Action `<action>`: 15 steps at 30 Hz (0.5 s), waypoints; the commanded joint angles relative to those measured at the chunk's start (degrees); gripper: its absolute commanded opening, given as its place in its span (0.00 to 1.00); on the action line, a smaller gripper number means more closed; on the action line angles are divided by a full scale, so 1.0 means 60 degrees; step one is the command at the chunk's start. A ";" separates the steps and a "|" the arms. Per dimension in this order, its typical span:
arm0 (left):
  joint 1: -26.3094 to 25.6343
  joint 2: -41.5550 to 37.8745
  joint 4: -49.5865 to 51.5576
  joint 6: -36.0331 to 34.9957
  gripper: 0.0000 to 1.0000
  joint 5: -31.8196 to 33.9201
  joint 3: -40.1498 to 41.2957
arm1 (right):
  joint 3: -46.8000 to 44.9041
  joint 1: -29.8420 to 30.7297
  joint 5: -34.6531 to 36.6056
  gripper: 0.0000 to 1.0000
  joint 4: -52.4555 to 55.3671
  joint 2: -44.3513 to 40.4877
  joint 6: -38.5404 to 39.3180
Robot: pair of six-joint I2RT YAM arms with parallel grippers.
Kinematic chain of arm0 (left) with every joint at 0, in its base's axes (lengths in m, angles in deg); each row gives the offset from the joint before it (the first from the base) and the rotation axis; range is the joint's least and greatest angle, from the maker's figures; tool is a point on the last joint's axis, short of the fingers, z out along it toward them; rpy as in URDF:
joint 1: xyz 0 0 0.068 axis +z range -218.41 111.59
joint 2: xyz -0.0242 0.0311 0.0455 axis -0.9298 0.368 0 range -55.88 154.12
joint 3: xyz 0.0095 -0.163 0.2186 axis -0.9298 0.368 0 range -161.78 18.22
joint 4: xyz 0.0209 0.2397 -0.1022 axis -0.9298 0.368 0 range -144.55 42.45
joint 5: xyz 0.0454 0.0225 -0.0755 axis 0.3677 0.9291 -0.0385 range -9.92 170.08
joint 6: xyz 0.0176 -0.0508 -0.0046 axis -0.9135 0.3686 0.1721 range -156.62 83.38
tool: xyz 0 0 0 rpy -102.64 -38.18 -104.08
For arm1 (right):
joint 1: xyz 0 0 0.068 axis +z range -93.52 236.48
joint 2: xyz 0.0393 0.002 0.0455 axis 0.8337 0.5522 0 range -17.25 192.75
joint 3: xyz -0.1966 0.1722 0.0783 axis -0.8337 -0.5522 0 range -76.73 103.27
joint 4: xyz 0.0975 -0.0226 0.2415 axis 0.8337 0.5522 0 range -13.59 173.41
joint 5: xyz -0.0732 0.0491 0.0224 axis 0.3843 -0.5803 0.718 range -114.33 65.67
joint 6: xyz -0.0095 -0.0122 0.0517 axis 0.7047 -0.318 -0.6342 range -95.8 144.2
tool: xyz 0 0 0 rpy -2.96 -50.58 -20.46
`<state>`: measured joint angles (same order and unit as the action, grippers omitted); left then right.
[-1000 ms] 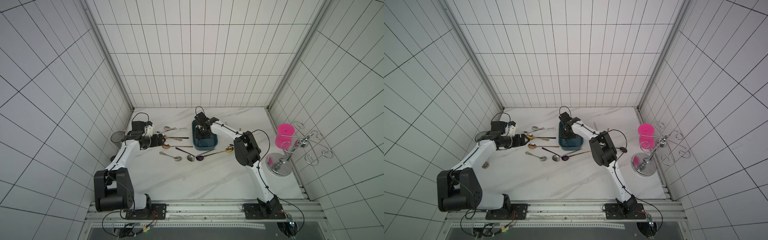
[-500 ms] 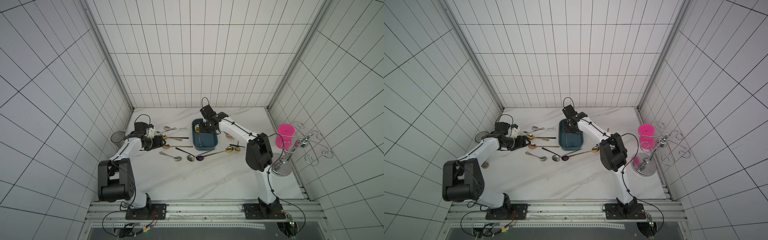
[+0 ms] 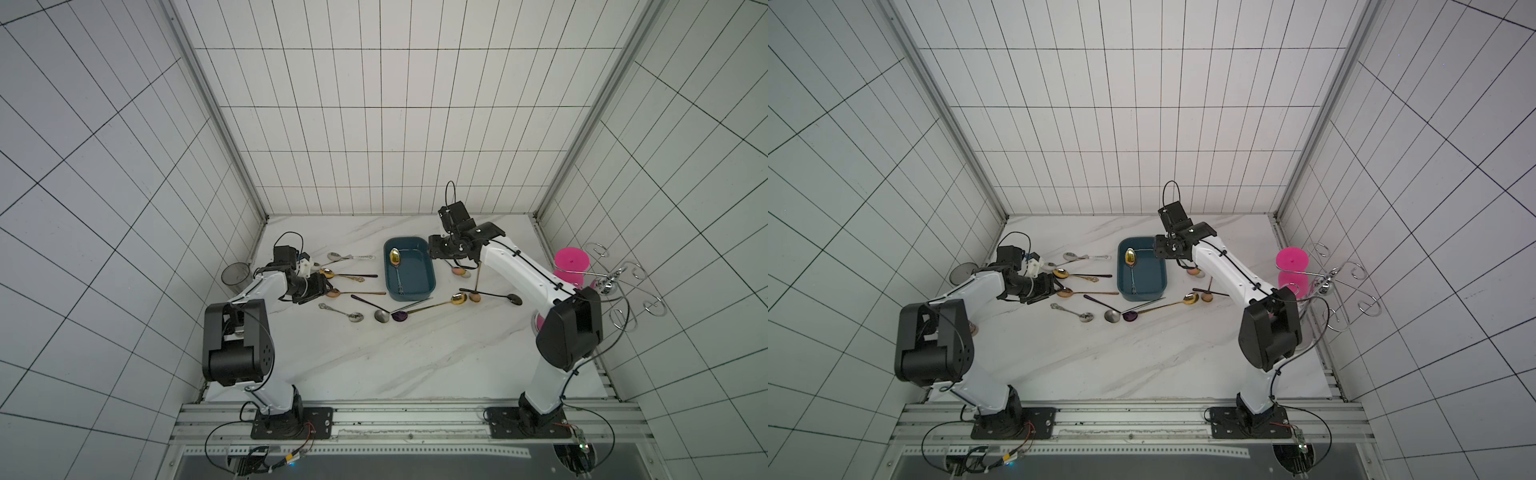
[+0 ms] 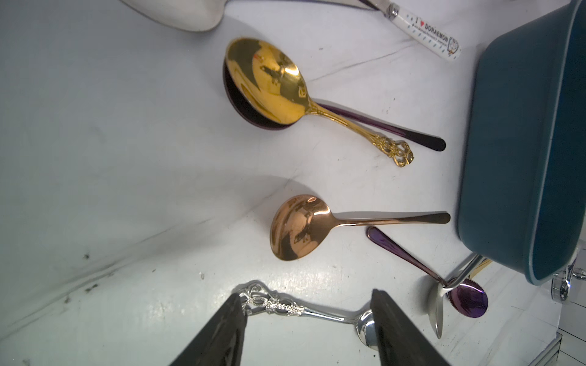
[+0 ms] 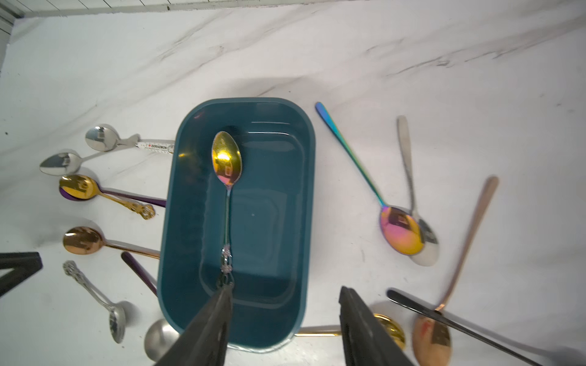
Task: Put the spoon into the storage box
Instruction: Pick up the spoon from the center of the board.
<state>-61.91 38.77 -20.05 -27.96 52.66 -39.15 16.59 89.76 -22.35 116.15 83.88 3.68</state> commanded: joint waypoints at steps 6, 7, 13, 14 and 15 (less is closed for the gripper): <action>0.0044 0.0882 0.0008 0.0009 0.55 -0.0129 -0.0656 | -0.1289 -0.0644 0.0765 0.81 -0.0430 -0.1992 0.1031; 0.0021 0.0986 0.0032 0.0005 0.55 -0.0112 -0.0713 | -0.1391 -0.0703 0.0864 0.85 -0.0457 -0.2184 0.1144; 0.0001 0.1340 0.0155 -0.0038 0.53 0.0094 -0.0891 | -0.1854 -0.0916 0.1251 0.99 -0.0613 -0.3213 0.1523; -0.0011 0.1410 0.0175 -0.0038 0.53 0.0067 -0.0919 | -0.1918 -0.0931 0.1273 0.99 -0.0670 -0.3345 0.1574; -0.0038 0.1488 0.0227 -0.0038 0.53 0.0074 -0.0976 | -0.1978 -0.0948 0.1311 0.99 -0.0718 -0.3468 0.1647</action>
<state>-61.93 46.23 -19.06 -27.61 52.64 -43.25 6.38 84.73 -16.56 113.51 65.28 11.53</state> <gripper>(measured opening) 0.527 0.985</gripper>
